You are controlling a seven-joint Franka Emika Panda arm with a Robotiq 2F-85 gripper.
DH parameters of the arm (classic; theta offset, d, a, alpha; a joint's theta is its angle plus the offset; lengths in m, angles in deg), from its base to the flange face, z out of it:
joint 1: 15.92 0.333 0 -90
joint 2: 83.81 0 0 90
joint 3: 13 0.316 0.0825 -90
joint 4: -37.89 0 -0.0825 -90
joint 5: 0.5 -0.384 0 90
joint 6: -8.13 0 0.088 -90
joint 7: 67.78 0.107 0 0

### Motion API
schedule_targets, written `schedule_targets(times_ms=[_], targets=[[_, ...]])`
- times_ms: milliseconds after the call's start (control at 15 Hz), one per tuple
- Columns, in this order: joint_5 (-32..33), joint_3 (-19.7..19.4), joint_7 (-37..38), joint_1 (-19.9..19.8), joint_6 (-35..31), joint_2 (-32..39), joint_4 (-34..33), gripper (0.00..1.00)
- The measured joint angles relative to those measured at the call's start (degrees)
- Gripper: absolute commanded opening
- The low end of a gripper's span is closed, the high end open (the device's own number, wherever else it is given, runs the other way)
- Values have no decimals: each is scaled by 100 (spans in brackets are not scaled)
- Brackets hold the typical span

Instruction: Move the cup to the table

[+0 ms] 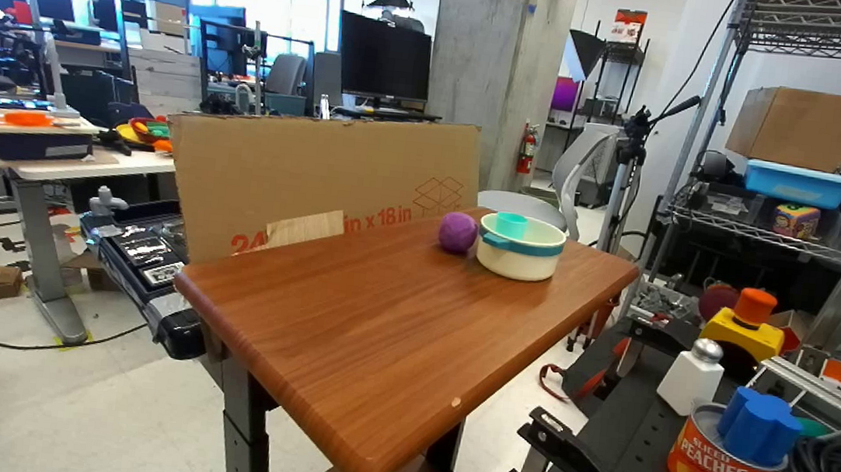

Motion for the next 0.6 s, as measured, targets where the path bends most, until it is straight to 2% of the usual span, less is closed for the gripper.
schedule_targets(times_ms=[200, 600], targets=[[328, -122, -230, -158, -21, -2, -40, 100], [916, -702, -1193, -590, -301, 70, -149, 100]])
